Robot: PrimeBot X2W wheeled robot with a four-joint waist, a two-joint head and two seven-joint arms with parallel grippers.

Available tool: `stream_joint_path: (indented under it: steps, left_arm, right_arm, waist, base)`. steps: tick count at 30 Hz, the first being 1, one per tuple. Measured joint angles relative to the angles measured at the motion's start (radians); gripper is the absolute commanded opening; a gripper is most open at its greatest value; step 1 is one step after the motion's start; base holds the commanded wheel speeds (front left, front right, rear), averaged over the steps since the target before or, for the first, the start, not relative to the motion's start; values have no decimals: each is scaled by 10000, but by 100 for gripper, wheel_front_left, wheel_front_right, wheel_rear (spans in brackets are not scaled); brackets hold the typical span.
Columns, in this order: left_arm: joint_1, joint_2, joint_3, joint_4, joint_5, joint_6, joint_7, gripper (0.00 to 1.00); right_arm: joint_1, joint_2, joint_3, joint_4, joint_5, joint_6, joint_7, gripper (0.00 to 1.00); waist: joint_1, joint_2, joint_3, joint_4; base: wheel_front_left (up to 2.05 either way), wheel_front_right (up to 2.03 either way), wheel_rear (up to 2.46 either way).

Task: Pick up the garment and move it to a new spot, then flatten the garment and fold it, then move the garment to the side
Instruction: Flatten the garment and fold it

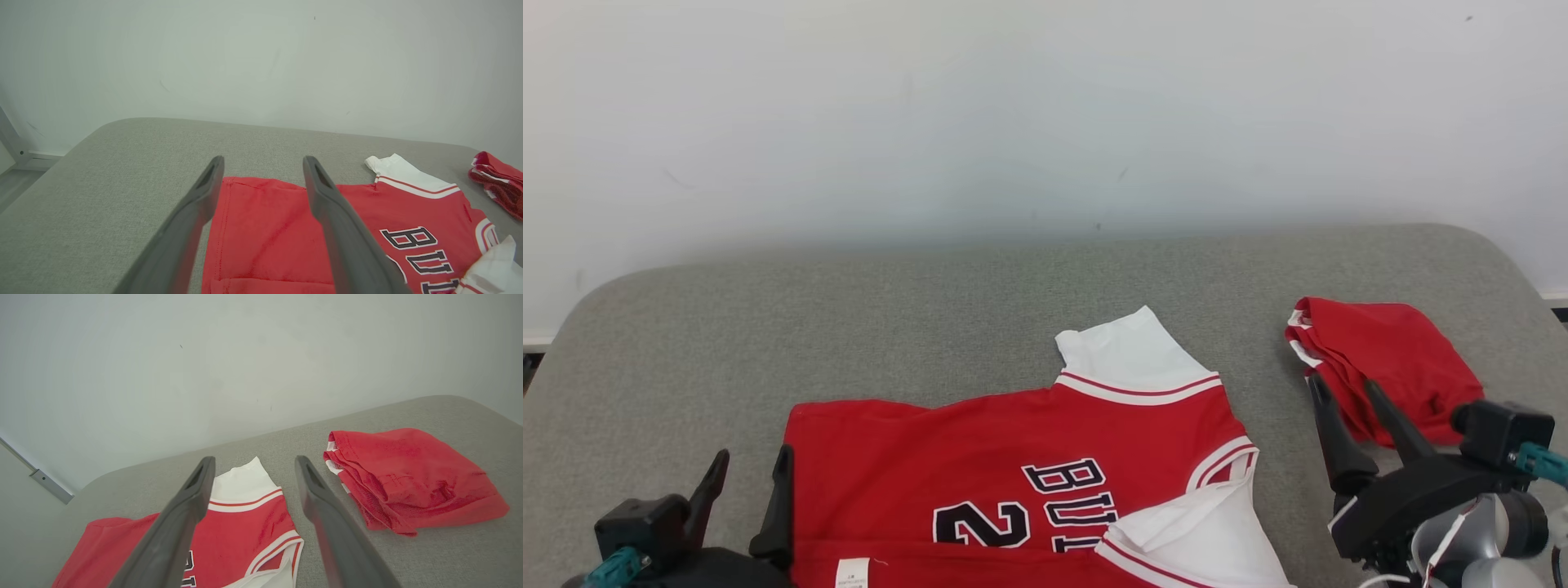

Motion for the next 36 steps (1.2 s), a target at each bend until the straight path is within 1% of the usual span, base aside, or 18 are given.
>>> stream_joint_path:
  steps: [4,9,15,29,36]
  left_arm:
    - [18,-50,36,272,-6,67,13,100]
    - [299,-217,13,232,100,69,67,100]
    - [370,-244,42,178,169,69,113,100]
    - [373,-255,242,82,449,71,228,100]
    - [174,-276,-13,113,460,63,598,100]
  right_arm:
    - [245,-19,-58,288,-52,31,-374,100]
    - [278,-13,-65,500,-52,192,-771,100]
    - [277,-10,-59,669,-52,357,-1120,100]
    - [271,-2,71,1239,-56,548,-1517,100]
    - [198,-10,138,1313,-56,640,-1480,100]
  waist:
    - [0,0,-67,-121]
    - [0,0,-86,-194]
    - [0,0,-55,-216]
    - [0,1,36,-153]
    - [1,1,198,-74]
  base:
    - [0,0,0]
    - [0,0,0]
    - [0,0,0]
    - [0,0,0]
    - [0,0,0]
